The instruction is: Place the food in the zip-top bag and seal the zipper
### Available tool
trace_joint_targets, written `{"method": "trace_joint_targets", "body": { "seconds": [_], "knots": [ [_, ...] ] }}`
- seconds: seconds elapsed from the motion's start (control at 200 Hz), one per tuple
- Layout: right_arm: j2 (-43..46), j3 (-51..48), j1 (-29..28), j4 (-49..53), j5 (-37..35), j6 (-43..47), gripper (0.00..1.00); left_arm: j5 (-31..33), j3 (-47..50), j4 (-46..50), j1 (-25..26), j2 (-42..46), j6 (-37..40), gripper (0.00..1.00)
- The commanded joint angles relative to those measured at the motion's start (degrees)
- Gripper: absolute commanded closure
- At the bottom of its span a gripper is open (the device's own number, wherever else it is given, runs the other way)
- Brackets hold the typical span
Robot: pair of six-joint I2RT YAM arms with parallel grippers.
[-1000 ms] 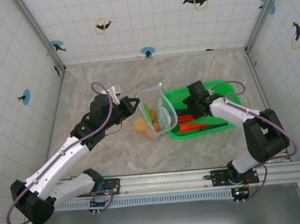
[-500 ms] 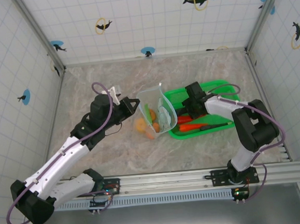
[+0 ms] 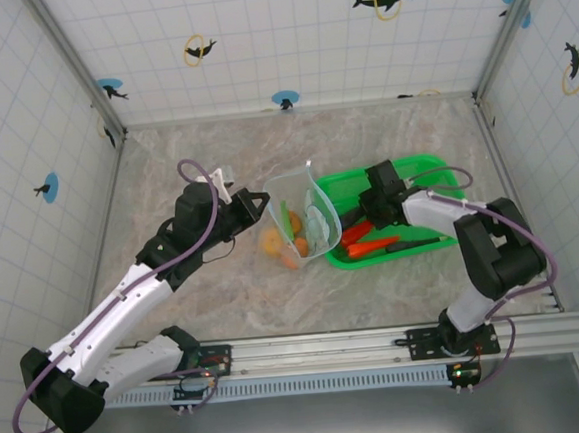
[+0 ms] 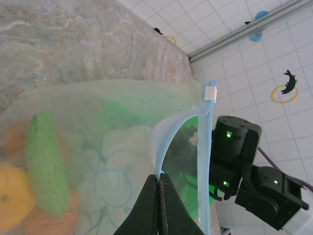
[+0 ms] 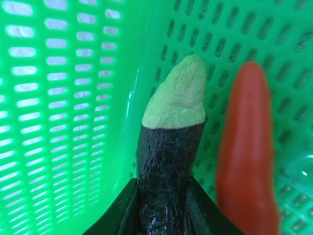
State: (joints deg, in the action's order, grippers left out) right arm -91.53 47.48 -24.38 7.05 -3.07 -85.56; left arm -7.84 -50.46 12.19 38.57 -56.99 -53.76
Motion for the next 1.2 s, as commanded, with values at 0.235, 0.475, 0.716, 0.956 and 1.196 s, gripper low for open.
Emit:
{"method": "trace_joint_targets", "body": {
  "seconds": [0.235,0.475,0.716,0.956,1.196],
  "knots": [
    [20.7,-10.7,3.1,-11.0,-5.5,-1.6,0.78,0.7,-0.7,0.6,-0.1,0.9,1.4,1.0],
    [33.5,-10.3,3.0,-14.7,-7.0,20.4,0.81,0.4,-0.8,0.3,0.0,0.8,1.0,1.0],
    [42.9,-5.6,1.9,-18.3,-0.1,39.2,0.82,-0.3,-1.1,-0.4,-0.1,0.0,0.5,1.0],
    [42.8,1.9,-6.5,-21.3,7.8,48.8,0.81,-0.5,-1.0,-1.0,-0.1,-0.6,-0.3,1.0],
    [37.2,3.1,-23.8,-22.1,1.9,57.9,0.82,-1.2,-1.5,-1.2,-0.1,-1.0,-0.6,1.0]
  ]
}}
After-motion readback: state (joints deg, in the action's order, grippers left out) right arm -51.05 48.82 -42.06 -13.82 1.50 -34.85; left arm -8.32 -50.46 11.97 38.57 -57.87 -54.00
